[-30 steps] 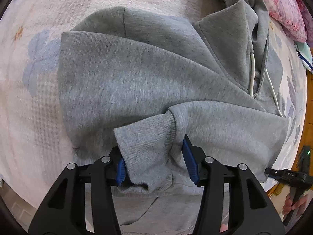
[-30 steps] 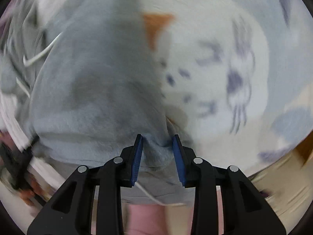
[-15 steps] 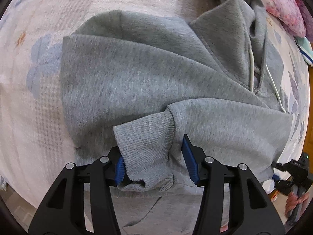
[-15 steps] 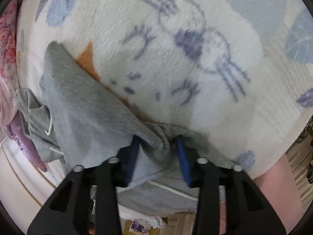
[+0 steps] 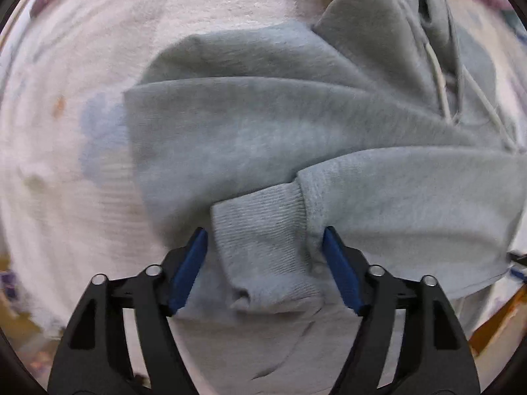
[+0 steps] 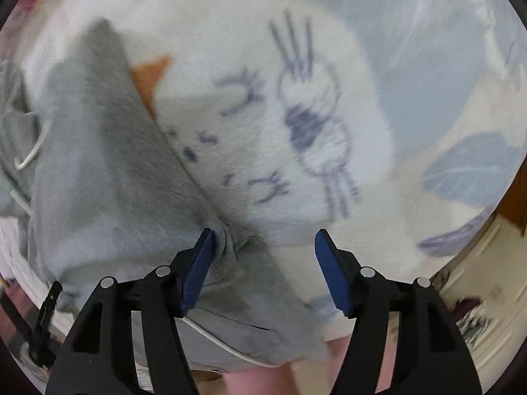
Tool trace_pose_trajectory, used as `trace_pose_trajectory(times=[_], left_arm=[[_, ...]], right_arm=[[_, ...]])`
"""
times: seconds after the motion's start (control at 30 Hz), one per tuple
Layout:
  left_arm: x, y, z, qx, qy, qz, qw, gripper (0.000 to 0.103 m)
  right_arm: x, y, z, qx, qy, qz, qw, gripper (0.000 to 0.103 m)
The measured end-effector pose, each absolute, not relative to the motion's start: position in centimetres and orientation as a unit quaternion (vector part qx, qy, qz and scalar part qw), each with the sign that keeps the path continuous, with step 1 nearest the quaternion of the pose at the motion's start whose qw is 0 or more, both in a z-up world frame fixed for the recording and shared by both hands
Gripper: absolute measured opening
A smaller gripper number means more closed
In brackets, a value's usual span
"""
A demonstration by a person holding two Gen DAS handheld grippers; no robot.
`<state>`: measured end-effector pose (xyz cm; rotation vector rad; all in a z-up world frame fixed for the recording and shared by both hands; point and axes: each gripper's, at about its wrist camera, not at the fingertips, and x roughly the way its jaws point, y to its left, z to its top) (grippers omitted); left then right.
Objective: Fold large clothes
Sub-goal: 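Hold the fabric with both grippers, straighten the sleeve across the body, then open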
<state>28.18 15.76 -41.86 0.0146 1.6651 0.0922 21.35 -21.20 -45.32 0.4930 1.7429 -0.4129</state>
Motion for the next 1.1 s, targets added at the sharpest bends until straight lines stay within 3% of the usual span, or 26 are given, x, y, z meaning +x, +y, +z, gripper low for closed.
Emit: trace_pose_trajectory(times=[0.13, 0.23, 0.27, 0.3, 0.43, 0.53, 0.8, 0.93, 1.0, 1.1], left_arm=[[28.2, 14.9, -39.2, 0.081, 0.72, 0.1, 0.681, 0.071], [28.2, 14.8, -37.0, 0.079, 0.699, 0.124, 0.7, 0.06], [28.1, 14.5, -36.3, 0.052, 0.692, 0.116, 0.711, 0.057], [28.2, 14.3, -36.1, 0.024, 0.69, 0.098, 0.717, 0.051], [28.5, 12.3, -40.7, -0.019, 0.726, 0.051, 0.685, 0.033], [28.6, 11.8, -43.9, -0.03, 0.732, 0.051, 0.679, 0.035], [31.4, 11.0, -39.8, -0.032, 0.714, 0.053, 0.697, 0.035], [34.1, 11.0, -44.1, -0.039, 0.732, 0.056, 0.677, 0.039], [34.6, 10.5, -43.9, -0.034, 0.735, 0.057, 0.674, 0.039], [34.4, 9.6, -42.3, -0.036, 0.737, 0.061, 0.673, 0.038]], right_arm=[[22.9, -17.7, -40.6, 0.063, 0.714, -0.102, 0.69, 0.054], [23.6, -14.3, -40.3, 0.003, 0.712, -0.02, 0.702, 0.026], [23.7, -13.6, -40.9, 0.001, 0.719, -0.006, 0.694, 0.012], [23.8, -13.1, -41.7, -0.004, 0.727, -0.001, 0.687, 0.008], [23.0, -12.9, -46.8, -0.01, 0.752, -0.017, 0.659, 0.007], [24.1, -12.9, -48.3, 0.015, 0.743, -0.029, 0.668, 0.008], [30.4, -16.3, -41.4, 0.081, 0.709, -0.023, 0.7, 0.008], [36.1, -16.2, -44.6, 0.07, 0.708, -0.028, 0.702, 0.005], [37.2, -16.9, -46.8, 0.084, 0.719, -0.039, 0.689, 0.005], [37.6, -16.3, -44.5, 0.078, 0.725, -0.039, 0.684, 0.007]])
